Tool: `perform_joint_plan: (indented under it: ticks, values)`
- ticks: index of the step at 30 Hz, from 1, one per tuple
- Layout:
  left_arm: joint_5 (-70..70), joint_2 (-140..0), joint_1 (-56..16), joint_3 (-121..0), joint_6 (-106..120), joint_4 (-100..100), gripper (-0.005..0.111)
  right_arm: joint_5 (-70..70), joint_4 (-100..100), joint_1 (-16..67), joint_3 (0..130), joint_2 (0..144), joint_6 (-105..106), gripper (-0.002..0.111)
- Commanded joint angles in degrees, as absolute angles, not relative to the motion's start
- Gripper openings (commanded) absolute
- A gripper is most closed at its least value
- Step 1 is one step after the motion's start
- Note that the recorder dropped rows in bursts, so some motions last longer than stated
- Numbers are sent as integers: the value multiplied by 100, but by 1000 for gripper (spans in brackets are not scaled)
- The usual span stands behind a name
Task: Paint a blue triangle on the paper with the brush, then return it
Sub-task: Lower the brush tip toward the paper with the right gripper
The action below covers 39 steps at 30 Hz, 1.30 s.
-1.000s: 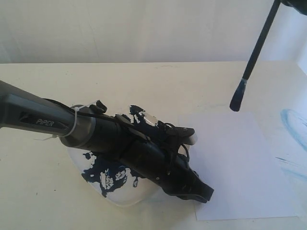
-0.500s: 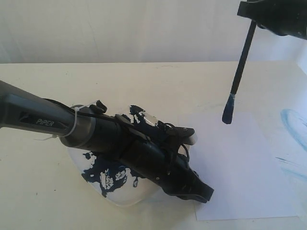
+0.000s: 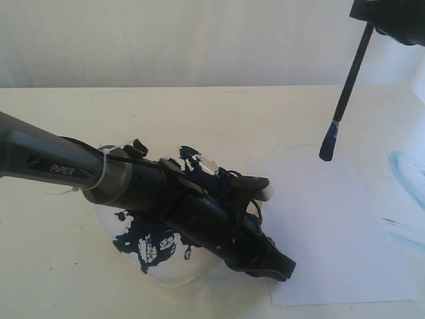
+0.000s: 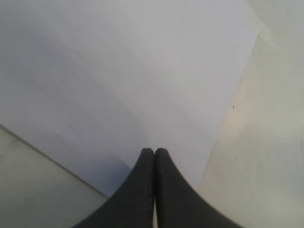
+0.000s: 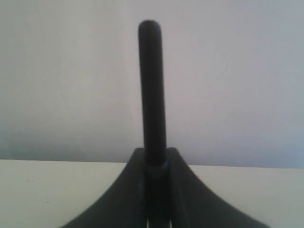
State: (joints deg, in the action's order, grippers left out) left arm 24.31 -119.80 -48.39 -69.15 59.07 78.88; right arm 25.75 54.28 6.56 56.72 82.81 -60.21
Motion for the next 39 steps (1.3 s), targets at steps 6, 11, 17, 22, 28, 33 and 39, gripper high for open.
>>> perform_joint_plan:
  ticks: [6, 11, 17, 22, 28, 33, 39]
  values:
    - [2757, -12007, -4868, -6908, 5841, 7950, 0, 3232, 5497, 609, 5654, 8696, -5907, 0]
    - [2784, -12007, -4868, -6908, 5710, 7915, 0, 3251, 5497, 621, 5654, 8991, -5874, 0]
    - [2785, -12007, -4868, -6908, 5735, 7781, 0, 2906, 4864, 621, 5654, 9084, -5403, 0]
    - [2615, -12042, -4868, -6908, 5041, 7289, 0, 2762, 4615, 672, 5654, 9084, -5198, 0]
    - [2541, -12101, -4868, -6908, 4735, 6929, 0, 2684, 4560, 861, 5525, 9084, -5091, 0]
    - [2576, -12139, -4868, -6908, 4722, 6929, 0, 2696, 4048, 861, 5359, 9084, -4727, 0]
    - [2576, -12138, -4868, -6908, 4709, 6929, 0, 3020, 3792, 861, 5353, 9095, -4420, 0]
